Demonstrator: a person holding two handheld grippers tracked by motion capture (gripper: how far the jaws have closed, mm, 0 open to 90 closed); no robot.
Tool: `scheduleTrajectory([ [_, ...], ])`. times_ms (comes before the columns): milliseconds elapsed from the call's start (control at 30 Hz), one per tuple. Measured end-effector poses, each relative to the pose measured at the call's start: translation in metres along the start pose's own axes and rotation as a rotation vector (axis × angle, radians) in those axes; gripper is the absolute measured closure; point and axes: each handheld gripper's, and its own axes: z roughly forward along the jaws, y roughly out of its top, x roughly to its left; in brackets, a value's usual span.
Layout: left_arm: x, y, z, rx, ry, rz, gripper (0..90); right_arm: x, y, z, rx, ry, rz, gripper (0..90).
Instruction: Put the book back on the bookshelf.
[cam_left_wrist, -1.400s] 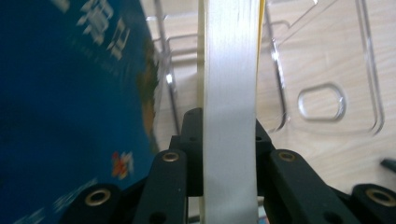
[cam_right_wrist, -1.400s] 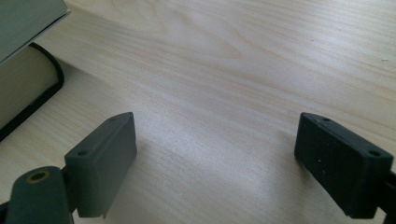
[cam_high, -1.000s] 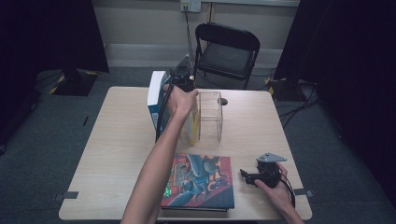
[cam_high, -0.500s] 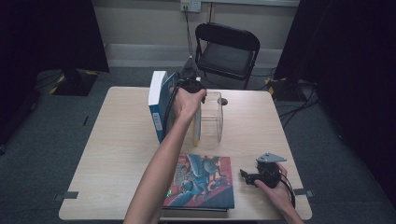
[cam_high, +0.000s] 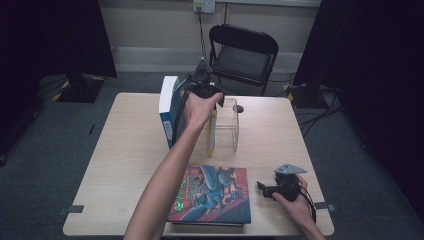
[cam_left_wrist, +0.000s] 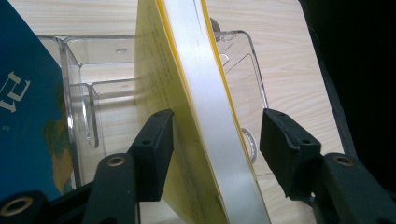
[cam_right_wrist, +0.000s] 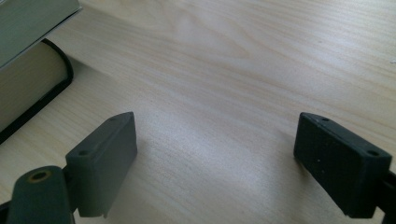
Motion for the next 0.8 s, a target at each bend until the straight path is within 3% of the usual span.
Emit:
scheduleTrajectory([
  [167,0.002,0.001,0.000,0.014,0.015,0.003,44.2,0.000,0.000,0.000,0.000,0.001,0.000,13.1],
  [467,0.011,0.003,-0.008,-0.014,0.034,0.009,40.7,0.000,0.000,0.000,0.000,0.001,0.000,13.0],
  [633,0.012,0.003,-0.017,-0.075,0.027,0.074,35.8,0.000,0.000,0.000,0.000,0.001,0.000,13.1],
  [800,0.013,0.001,-0.021,-0.101,0.034,0.095,34.5,0.000,0.000,0.000,0.000,0.001,0.000,13.1],
])
